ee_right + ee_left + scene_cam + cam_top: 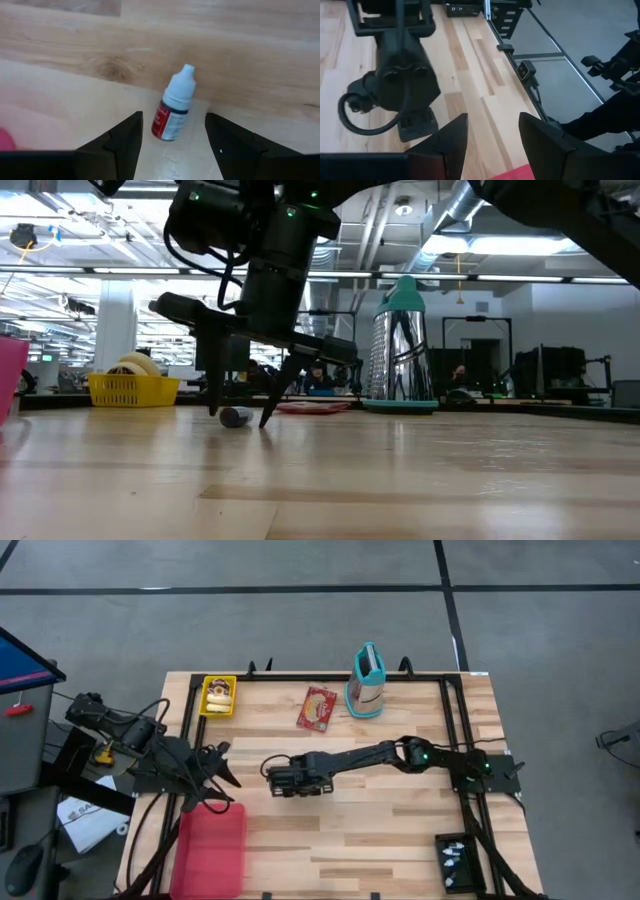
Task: Pick & Place Food Item
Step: Put the red food coloring bottle in the black basket
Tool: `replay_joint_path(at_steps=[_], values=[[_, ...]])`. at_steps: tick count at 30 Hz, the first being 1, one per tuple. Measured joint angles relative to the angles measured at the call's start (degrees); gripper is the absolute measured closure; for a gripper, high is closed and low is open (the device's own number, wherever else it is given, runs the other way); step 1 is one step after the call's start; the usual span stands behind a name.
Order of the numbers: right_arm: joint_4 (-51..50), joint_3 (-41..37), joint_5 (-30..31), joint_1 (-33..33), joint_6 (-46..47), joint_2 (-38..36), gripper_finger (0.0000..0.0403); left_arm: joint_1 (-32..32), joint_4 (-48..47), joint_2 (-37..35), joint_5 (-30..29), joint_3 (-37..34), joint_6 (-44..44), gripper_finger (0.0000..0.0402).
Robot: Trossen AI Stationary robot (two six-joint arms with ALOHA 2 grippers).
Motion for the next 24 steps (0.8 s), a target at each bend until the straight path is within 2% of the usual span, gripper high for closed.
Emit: replay_joint_path(at_steps=[10, 24], values=[[-3.47, 0.0, 0.42, -1.07, -0.63, -0.03, 0.0204, -0.57, 0.52, 0.0, -0.02, 0.0, 0.0, 0.0229], [-7.29, -0.11, 0.52, -1.09, -2.42, -0.02, 0.0315, -0.56, 1.08, 0.0, 0.51, 0.0, -0.06, 0.0229]])
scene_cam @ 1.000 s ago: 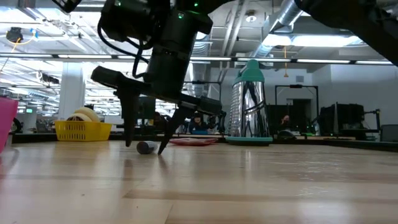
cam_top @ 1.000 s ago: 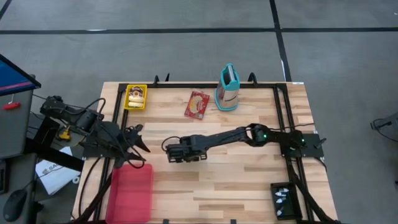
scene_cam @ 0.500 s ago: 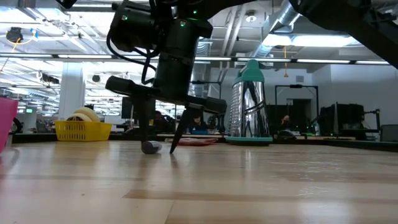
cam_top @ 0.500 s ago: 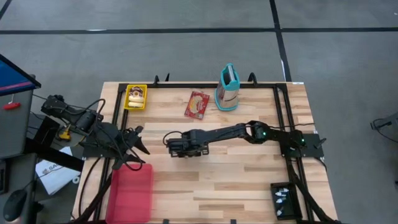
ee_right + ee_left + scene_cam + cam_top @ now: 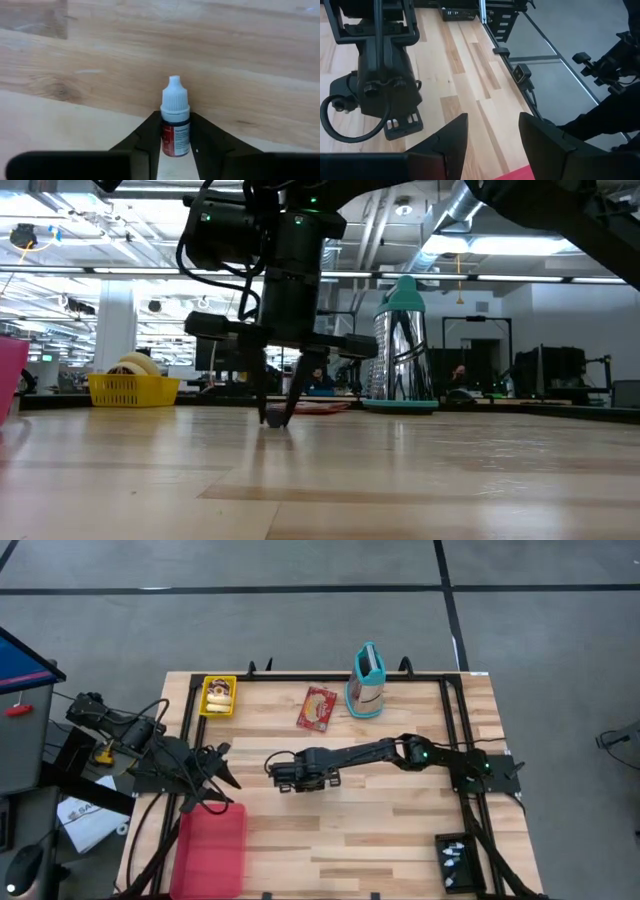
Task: Pick & Place Food Item
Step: Put the red food coloring bottle in the black basket
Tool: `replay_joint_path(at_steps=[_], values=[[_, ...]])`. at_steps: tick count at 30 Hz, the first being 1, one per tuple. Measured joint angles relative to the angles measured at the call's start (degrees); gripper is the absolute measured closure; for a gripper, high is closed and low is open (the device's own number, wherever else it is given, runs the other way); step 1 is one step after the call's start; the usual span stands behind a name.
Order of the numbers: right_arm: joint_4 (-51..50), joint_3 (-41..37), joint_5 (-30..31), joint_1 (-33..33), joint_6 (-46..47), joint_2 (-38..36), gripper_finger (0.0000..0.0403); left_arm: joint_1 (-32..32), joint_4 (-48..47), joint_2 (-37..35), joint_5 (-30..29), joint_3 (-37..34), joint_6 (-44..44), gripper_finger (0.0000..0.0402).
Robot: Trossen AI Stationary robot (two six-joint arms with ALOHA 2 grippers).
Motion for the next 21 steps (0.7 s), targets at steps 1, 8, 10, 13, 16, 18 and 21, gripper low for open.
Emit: replay_joint_path(at_steps=[1, 8, 10, 13, 16, 18, 21], values=[[-0.65, 0.0, 0.02, 0.02, -0.59, 0.0, 0.032, 0.0, 0.28, 0.0, 0.01, 0.0, -0.14, 0.0229], [-3.47, -0.15, 0.29, 1.35, -4.05, -0.39, 0.0326, 0.01, 0.75, -0.02, 0.02, 0.0, -1.07, 0.0229], [-6.87, 0.1, 0.25, 2.51, -4.32, -0.39, 0.0324, -0.05, 0.75, 0.0, 0.01, 0.0, -1.25, 0.0229], [-14.43, 1.26, -0.21, 5.48, -4.36, -0.4, 0.0324, -0.42, 0.75, -0.02, 0.03, 0.0, -1.25, 0.0229], [-20.58, 2.49, -1.11, 9.09, -3.74, -0.55, 0.0324, -0.42, 0.75, 0.0, 0.04, 0.0, -1.25, 0.0229], [-23.61, 3.69, -1.85, 11.68, -3.05, -0.65, 0.0324, -0.42, 0.8, 0.0, 0.04, 0.0, -1.25, 0.0229], [-24.54, 4.66, -3.04, 15.77, -0.25, -1.82, 0.0324, -0.42, 1.51, 0.0, 0.04, 0.0, -1.25, 0.0229]])
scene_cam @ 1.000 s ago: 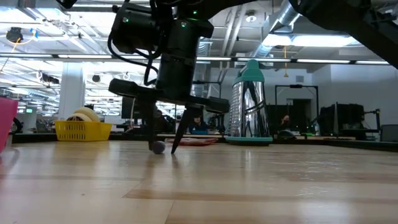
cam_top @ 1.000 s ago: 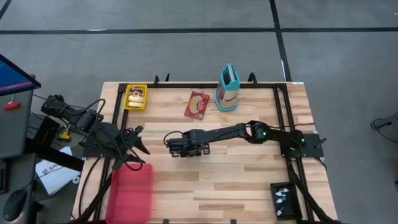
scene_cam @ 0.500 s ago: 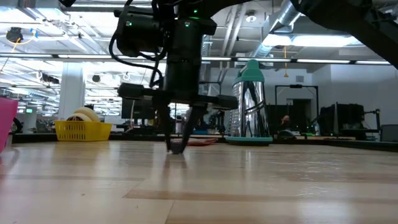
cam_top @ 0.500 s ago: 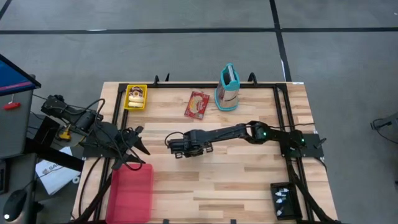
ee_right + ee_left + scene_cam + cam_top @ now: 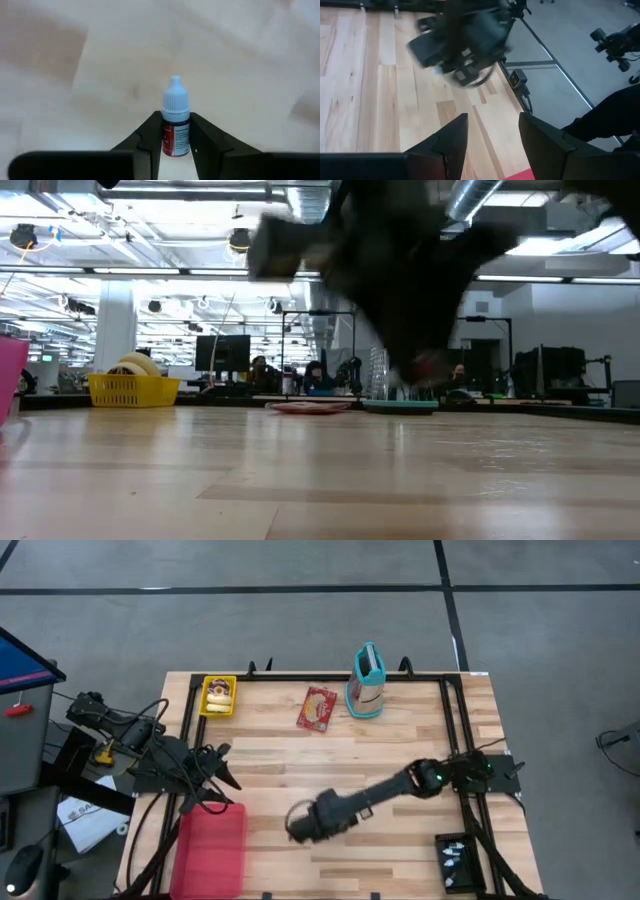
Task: Pick & Place Food Item
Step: Put the red food coloring bottle in the black basket
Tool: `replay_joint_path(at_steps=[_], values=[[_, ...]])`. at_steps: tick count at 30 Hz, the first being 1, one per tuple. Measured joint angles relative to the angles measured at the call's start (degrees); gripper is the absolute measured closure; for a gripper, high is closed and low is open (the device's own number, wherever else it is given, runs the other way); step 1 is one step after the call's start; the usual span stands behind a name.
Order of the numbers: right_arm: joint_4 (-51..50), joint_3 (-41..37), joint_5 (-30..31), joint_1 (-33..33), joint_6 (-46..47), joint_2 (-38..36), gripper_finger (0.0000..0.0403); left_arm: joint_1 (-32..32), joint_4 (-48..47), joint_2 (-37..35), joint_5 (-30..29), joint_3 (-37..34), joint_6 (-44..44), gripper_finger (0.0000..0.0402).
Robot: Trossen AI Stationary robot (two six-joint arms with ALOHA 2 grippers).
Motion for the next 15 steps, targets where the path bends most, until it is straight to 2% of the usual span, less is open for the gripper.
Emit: replay_joint_path(at_steps=[7, 15], values=[[-0.1, 0.07, -0.51, 9.95, 15.62, -3.96, 0.0324, 0.0, 3.6, 0.29, 0.0, 0.0, 0.11, 0.0229], [-0.1, 0.0, -7.53, 21.47, 32.38, -4.91, 0.0324, 0.0, 8.24, 3.77, 0.0, 0.0, 0.03, 0.0229]])
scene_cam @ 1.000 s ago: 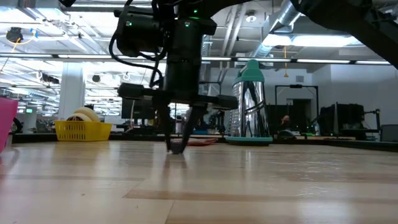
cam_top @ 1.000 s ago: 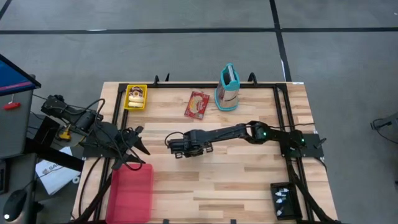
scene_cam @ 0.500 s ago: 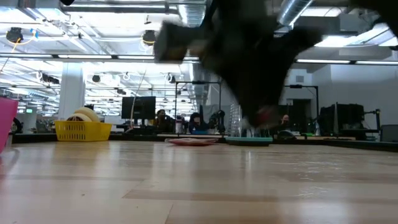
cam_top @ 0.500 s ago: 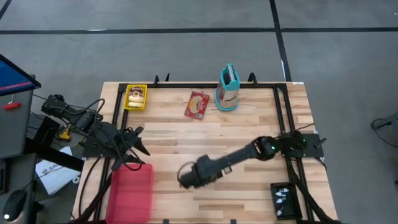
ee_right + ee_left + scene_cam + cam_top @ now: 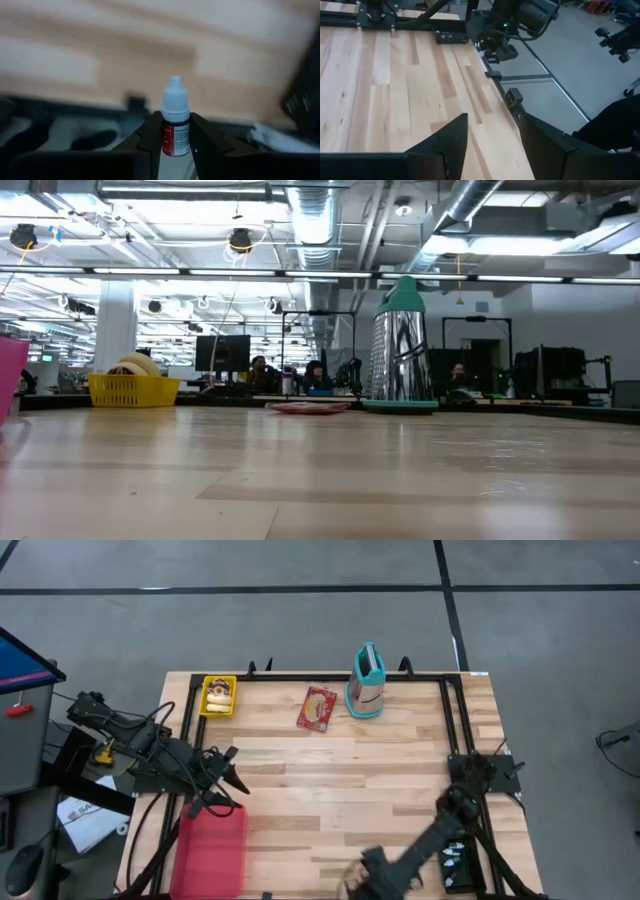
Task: Pick & Place Food Item
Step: Put the red food coloring bottle in the black basket
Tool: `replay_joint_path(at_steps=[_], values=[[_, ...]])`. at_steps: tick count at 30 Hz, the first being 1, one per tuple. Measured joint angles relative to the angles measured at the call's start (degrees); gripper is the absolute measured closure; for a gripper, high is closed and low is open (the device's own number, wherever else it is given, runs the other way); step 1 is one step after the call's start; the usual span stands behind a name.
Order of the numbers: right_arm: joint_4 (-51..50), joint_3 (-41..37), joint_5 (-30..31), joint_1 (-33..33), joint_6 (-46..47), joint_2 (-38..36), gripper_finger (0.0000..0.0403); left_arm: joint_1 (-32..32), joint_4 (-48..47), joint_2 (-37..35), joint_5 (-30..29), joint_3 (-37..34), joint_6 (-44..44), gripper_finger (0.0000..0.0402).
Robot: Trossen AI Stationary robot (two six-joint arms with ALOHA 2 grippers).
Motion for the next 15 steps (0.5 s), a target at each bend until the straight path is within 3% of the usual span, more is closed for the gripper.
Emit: replay_joint_path(at_steps=[4, 9, 15], values=[[0.07, -1.84, -3.43, 4.78, 7.01, -0.25, 0.0324, 0.0, 4.77, 3.29, 0.02, 0.0, -0.14, 0.0229], [0.06, -5.46, -6.19, 8.25, 7.87, -2.67, 0.0326, 0.0, 12.65, 8.76, 0.05, 0.0, -1.81, 0.0229], [0.02, -16.04, -6.41, 11.16, 8.07, -9.63, 0.0331, -0.07, 22.11, 15.71, 1.09, 0.0, -6.54, 0.0229]])
